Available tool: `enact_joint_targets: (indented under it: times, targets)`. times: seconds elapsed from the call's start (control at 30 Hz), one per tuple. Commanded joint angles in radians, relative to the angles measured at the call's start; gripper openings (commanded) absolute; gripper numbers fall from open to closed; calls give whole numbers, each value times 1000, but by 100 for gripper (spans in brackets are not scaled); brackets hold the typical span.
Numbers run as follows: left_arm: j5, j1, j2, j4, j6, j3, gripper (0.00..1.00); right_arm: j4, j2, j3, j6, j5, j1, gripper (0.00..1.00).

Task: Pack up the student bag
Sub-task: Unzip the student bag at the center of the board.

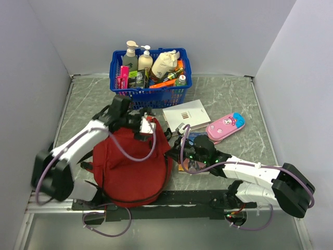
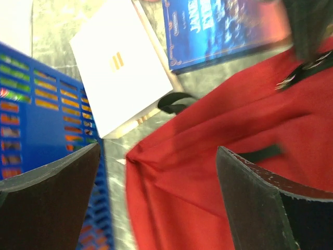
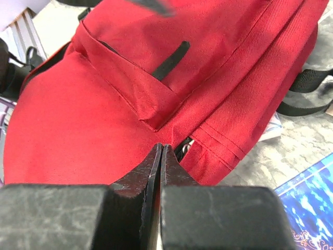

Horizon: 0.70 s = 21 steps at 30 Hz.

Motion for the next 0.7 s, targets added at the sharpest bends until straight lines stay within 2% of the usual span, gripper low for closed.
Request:
enact_joint_targets:
  times: [0.0, 0.13, 0.3, 0.4, 0.5, 0.53, 0.6, 0.63, 0.67]
  targets:
    - [-29, -14, 209, -264, 342, 225, 96, 61, 0, 1, 16, -22, -4, 0]
    - [-89, -32, 392, -375, 468, 358, 98, 64, -11, -5, 22, -20, -3, 0]
    - [-160, -59, 463, -465, 660, 382, 99, 51, -31, -10, 22, -22, -1, 0]
    - [-190, -72, 502, -487, 701, 401, 99, 43, -31, -7, 20, -26, -1, 0]
    - [-236, -89, 555, -530, 730, 433, 87, 41, -23, 2, 26, -31, -1, 0]
    - [-244, -95, 576, -531, 720, 442, 77, 41, -20, 7, 26, -34, 1, 0]
    - [-264, -103, 604, -557, 715, 482, 65, 44, -22, 13, 28, -36, -1, 0]
    - [-273, -105, 630, -574, 714, 494, 48, 41, -20, 18, 26, -36, -1, 0]
    - [-289, -108, 641, -586, 705, 502, 40, 40, -19, 24, 26, -37, -3, 0]
